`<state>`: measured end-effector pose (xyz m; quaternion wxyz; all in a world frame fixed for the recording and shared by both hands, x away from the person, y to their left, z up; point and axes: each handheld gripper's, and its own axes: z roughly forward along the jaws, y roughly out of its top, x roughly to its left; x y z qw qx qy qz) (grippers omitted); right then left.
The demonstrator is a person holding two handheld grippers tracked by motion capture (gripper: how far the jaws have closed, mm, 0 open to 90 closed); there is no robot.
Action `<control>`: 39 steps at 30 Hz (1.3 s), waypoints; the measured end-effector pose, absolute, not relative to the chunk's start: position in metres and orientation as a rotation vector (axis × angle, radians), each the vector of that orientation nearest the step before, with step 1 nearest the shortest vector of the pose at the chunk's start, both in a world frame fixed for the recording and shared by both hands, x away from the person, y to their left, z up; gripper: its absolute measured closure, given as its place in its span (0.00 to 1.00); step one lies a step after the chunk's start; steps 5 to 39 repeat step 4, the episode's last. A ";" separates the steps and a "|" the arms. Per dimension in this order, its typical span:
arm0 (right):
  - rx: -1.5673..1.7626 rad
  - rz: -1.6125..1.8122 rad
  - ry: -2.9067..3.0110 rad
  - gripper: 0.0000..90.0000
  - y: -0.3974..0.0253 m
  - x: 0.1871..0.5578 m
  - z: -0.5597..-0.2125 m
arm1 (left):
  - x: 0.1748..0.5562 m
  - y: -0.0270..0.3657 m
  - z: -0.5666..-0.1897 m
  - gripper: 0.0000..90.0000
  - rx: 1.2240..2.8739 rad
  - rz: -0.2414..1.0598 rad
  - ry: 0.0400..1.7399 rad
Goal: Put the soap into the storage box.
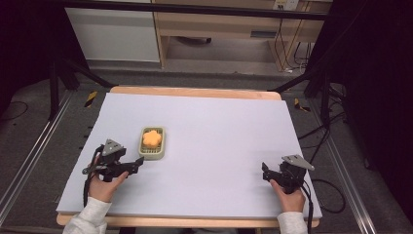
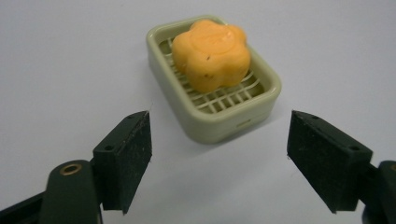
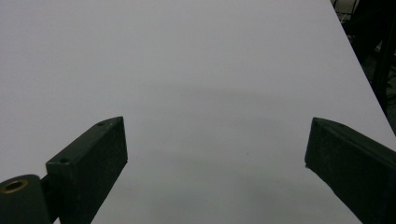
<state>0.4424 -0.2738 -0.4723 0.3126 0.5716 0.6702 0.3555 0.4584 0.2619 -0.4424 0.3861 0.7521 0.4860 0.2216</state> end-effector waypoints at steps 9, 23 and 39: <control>1.516 0.926 1.772 0.07 -0.275 0.442 -0.473 | 0.454 0.276 -0.451 0.23 1.934 0.571 1.274; 1.516 0.926 1.772 0.07 -0.275 0.442 -0.473 | 0.454 0.276 -0.451 0.23 1.934 0.571 1.274; 1.516 0.926 1.772 0.07 -0.275 0.442 -0.473 | 0.454 0.276 -0.451 0.23 1.934 0.571 1.274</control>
